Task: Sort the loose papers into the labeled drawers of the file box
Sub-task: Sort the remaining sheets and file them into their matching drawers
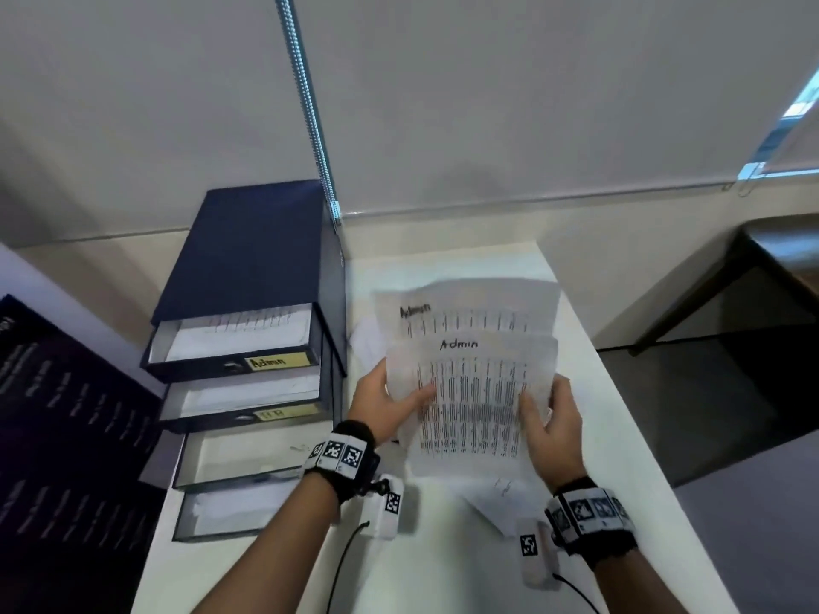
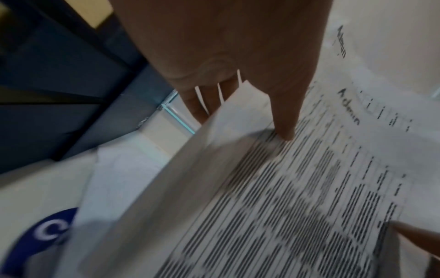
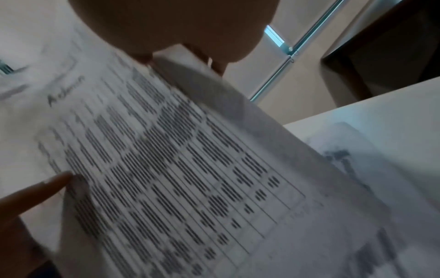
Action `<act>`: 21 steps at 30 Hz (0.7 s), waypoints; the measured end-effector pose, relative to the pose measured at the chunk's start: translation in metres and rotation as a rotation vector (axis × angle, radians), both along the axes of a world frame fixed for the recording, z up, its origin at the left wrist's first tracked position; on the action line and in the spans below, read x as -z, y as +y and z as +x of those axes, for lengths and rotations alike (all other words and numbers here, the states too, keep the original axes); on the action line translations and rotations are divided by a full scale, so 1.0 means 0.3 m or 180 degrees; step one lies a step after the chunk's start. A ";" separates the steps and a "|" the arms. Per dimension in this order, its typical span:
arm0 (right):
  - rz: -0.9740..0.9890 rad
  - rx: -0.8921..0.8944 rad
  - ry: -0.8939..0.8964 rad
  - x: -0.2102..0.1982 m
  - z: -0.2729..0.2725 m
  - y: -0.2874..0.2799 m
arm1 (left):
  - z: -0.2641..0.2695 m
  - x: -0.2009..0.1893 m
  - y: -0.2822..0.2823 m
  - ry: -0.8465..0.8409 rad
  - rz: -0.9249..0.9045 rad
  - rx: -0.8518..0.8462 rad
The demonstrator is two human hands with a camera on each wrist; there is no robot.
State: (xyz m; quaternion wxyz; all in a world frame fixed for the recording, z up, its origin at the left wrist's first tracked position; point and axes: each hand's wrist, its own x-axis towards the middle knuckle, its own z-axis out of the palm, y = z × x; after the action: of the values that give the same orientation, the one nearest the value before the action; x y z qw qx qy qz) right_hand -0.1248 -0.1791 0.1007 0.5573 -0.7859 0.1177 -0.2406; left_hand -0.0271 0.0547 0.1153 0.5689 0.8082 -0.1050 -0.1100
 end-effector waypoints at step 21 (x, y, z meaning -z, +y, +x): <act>-0.0621 -0.0079 0.1468 -0.036 -0.020 0.140 | -0.083 0.019 0.200 -0.0067 0.0443 -0.0107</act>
State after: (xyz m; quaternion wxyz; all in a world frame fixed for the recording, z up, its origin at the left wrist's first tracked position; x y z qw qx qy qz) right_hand -0.1309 -0.1371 0.1116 0.4401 -0.8715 0.2084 -0.0582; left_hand -0.0520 0.1147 0.1096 0.5120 0.8486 -0.0895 -0.0990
